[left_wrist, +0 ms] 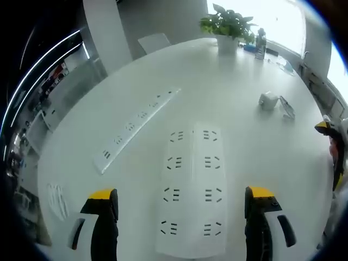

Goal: Straighten the power strip on the desk, plug the charger into it

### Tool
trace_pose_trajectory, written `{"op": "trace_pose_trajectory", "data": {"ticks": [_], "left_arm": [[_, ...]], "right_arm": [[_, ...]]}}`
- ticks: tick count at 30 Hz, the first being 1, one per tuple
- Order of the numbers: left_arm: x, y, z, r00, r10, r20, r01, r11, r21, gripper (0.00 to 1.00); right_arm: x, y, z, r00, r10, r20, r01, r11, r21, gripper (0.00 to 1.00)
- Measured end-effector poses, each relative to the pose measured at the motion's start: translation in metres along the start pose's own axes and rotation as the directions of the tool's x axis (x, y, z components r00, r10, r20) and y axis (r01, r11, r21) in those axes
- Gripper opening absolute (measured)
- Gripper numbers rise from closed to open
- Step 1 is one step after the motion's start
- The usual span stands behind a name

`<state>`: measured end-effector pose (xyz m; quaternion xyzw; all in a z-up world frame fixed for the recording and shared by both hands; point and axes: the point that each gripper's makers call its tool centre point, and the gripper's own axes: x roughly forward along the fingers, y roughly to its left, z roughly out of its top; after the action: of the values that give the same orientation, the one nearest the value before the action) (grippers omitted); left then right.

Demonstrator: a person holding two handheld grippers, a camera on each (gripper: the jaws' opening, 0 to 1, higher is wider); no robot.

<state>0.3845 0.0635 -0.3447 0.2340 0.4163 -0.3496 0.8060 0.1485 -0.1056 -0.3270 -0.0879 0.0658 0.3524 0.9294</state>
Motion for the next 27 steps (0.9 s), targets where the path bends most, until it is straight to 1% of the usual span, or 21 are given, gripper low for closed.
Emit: {"op": "trace_pose_trajectory", "data": {"ticks": [5, 9, 12, 22, 24, 27], "left_arm": [[0.004, 0.002, -0.001, 0.999, -0.001, -0.033, 0.0, 1.0, -0.009, 1.0], [0.006, 0.003, -0.002, 0.999, -0.004, -0.047, 0.003, 1.0, -0.012, 1.0], [0.01, 0.006, -0.004, 0.998, 0.006, -0.063, -0.006, 1.0, -0.009, 1.0], [0.013, 0.006, -0.009, 0.992, -0.002, -0.127, -0.001, 1.0, -0.018, 1.0], [0.014, 0.006, -0.011, 0.989, -0.002, -0.146, 0.0, 1.0, -0.019, 1.0], [0.014, 0.007, -0.013, 0.987, -0.001, -0.159, -0.003, 1.0, -0.028, 1.0]], "right_arm": [[-0.001, 0.0, -0.001, 1.0, -0.004, 0.0, 0.004, 1.0, 0.001, 1.0], [-0.003, -0.002, -0.002, 1.0, -0.01, -0.002, 0.01, 1.0, 0.004, 1.0], [-0.005, -0.003, -0.004, 1.0, -0.015, -0.004, 0.015, 1.0, 0.006, 1.0], [-0.006, -0.005, -0.008, 1.0, -0.017, -0.004, 0.017, 1.0, 0.017, 1.0], [-0.007, -0.005, -0.008, 1.0, -0.018, 0.001, 0.018, 1.0, 0.02, 1.0], [-0.007, -0.005, -0.006, 1.0, -0.021, 0.009, 0.02, 1.0, 0.023, 1.0]]}}
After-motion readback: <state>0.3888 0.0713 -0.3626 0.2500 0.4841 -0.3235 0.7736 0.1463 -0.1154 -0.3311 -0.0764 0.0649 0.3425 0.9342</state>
